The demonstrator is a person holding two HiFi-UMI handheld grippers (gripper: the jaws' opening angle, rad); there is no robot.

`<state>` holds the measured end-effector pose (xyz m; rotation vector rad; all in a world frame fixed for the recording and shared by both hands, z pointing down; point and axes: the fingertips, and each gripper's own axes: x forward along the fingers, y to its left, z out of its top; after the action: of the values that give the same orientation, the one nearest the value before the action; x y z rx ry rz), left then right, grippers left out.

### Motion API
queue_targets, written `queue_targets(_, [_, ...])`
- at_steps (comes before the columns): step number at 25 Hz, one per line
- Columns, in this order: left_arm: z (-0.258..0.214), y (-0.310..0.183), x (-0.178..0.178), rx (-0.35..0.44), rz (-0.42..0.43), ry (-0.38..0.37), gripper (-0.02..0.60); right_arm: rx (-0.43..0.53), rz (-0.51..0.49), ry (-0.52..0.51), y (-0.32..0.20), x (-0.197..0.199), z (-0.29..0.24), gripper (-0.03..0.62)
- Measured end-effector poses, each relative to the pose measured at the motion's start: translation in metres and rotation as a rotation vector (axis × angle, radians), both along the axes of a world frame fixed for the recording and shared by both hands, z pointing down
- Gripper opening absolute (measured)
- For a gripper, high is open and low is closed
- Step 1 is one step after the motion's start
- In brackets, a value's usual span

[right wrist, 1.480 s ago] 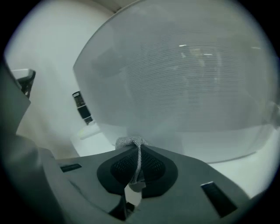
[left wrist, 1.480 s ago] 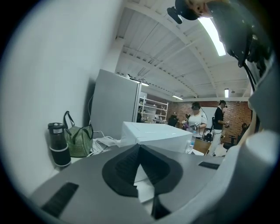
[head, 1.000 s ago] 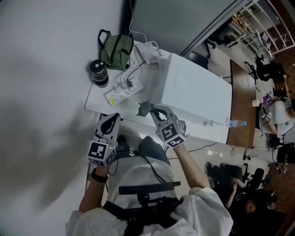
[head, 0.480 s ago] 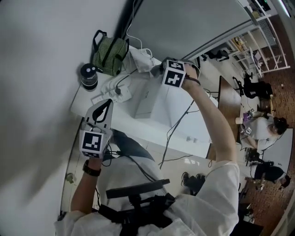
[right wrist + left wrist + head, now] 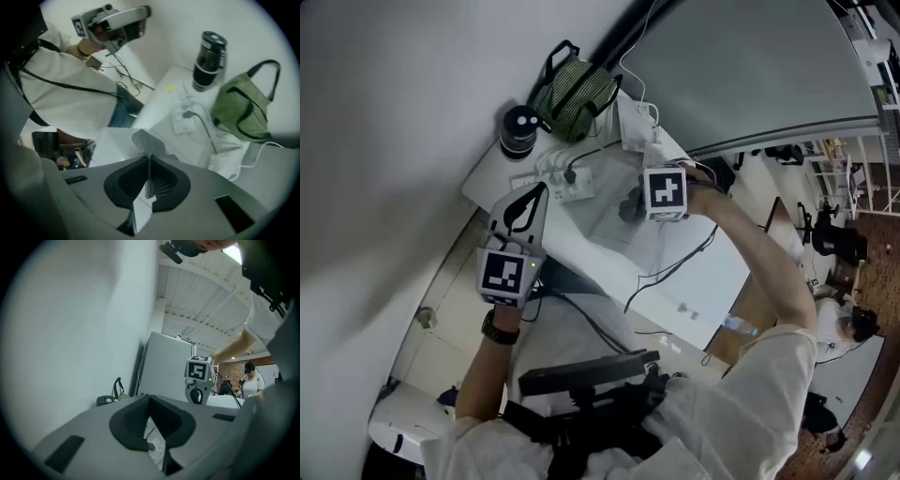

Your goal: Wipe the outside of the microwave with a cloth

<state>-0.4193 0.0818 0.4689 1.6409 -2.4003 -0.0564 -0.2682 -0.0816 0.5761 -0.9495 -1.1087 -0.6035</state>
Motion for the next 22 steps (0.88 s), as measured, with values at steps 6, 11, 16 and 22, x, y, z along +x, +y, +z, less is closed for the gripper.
queue_targets(6, [0.007,0.017,0.004,-0.063,-0.023,-0.102,0.028,-0.296,-0.060,0.149,0.118,0.040,-0.009,0.020])
queue_targets(11, [0.024,0.025,0.012,-0.055,-0.052,-0.074,0.028,-0.165,-0.161,0.115,0.087,0.031,0.025,0.020])
queue_targets(16, [0.029,0.028,0.017,-0.061,-0.079,-0.067,0.028,0.056,-0.076,0.083,-0.018,-0.007,0.050,0.020])
queue_targets(22, [0.040,0.046,0.005,-0.075,-0.155,-0.026,0.028,0.343,-0.105,0.010,-0.126,-0.061,0.067,0.020])
